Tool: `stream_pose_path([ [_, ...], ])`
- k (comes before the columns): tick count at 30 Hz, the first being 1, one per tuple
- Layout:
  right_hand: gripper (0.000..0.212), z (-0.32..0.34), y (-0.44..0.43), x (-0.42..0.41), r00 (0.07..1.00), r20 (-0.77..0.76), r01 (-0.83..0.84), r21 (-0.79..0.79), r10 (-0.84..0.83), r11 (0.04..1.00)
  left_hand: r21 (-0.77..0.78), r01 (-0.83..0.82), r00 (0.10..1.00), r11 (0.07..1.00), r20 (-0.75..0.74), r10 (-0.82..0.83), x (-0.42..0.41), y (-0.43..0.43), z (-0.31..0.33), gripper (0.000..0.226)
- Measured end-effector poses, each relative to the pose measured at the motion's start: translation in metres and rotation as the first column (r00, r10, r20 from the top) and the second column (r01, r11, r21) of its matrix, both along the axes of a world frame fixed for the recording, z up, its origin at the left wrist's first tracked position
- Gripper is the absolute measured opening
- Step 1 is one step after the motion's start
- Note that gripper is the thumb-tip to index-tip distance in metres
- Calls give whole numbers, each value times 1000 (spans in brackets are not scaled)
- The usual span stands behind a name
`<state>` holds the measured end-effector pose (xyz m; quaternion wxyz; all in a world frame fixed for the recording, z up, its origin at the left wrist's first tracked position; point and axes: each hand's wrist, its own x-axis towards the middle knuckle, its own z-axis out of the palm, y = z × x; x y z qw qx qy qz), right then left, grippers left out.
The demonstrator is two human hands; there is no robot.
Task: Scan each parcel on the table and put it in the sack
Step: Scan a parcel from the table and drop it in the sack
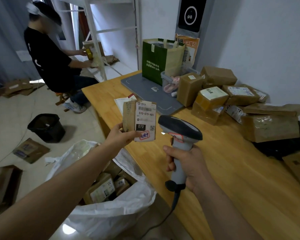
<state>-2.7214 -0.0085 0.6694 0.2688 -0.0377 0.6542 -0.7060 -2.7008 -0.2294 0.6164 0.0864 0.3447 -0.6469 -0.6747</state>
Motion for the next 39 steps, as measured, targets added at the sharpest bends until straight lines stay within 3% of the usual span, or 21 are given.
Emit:
stream_pose_path([
  [5,15,-11,-11,3,998,40,-51,2,51,999,216,-276,960,936,115,257,45,-38,-38,27],
  [11,15,-23,-32,4,988,115,-102,19,99,995,137,-403,852,905,416,316,105,-72,-112,53],
  [16,13,-32,-44,2,983,153,-109,32,103,993,195,-388,830,901,499,250,116,-70,-148,32],
  [19,13,-35,-44,-4,983,160,-96,45,88,994,85,-401,789,912,538,297,105,-72,-158,39],
  [23,14,-34,-34,-20,982,187,-12,21,8,1000,-50,-284,814,958,515,268,57,-66,-147,36],
  [25,11,-30,-24,-33,970,236,74,-32,-65,997,-209,-159,853,965,464,241,16,-54,-128,49],
  [28,12,-22,-5,-59,938,307,211,-135,-162,968,-395,-27,942,918,298,156,-53,-14,-89,57],
  [31,8,-13,19,-88,900,353,339,-198,-256,920,-473,95,987,876,160,-20,-122,34,-57,57],
  [39,12,-4,83,-157,842,380,509,-324,-383,798,-632,406,897,660,140,-418,-282,136,-8,57],
])
